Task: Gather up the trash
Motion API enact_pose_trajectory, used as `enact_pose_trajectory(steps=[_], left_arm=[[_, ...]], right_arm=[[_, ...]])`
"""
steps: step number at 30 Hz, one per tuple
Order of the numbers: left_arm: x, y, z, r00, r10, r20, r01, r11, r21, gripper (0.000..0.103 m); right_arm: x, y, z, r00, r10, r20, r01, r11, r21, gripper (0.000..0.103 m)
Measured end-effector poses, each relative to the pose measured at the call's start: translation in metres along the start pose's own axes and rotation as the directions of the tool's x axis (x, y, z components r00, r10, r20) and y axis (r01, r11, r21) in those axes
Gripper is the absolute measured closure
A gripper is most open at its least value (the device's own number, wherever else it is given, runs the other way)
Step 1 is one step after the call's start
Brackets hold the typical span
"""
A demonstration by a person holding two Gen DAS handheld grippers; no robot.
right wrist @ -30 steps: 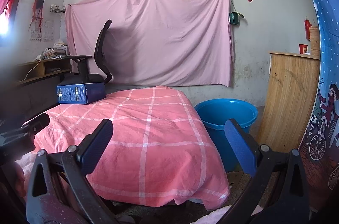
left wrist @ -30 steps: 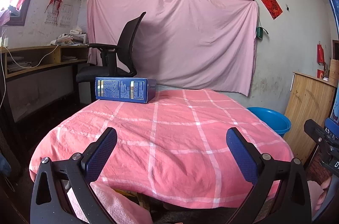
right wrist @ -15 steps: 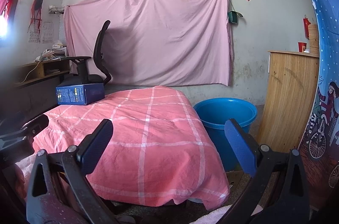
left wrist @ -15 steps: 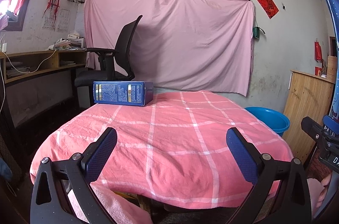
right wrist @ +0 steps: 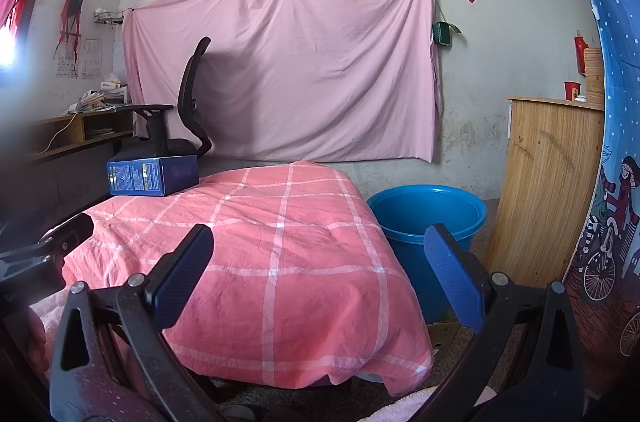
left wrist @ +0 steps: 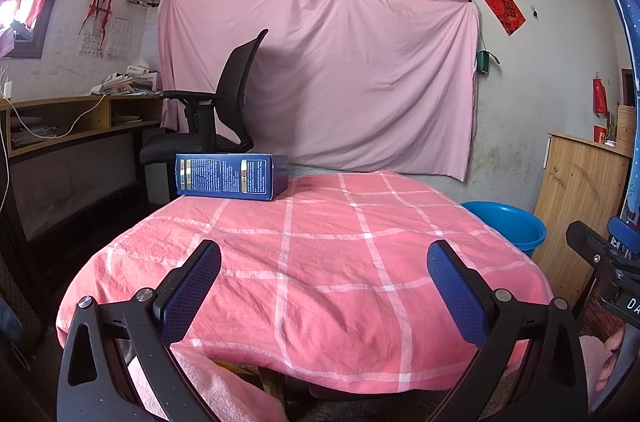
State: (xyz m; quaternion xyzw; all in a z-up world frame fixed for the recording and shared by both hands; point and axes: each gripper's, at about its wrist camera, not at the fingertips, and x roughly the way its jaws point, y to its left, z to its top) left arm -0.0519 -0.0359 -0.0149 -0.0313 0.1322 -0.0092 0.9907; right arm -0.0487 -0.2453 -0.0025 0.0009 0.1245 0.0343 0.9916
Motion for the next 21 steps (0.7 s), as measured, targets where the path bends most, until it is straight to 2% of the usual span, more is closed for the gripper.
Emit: enact_pose_trajectory(steps=[21], left_arm=[[-0.0005, -0.0001, -0.0006, 1.0, -0.004, 0.005, 0.004, 1.0, 0.009, 0.002]], right_arm=[[0.0009, 0.0012, -0.0005, 1.0, 0.0, 0.003, 0.0, 1.0, 0.002, 0.0]])
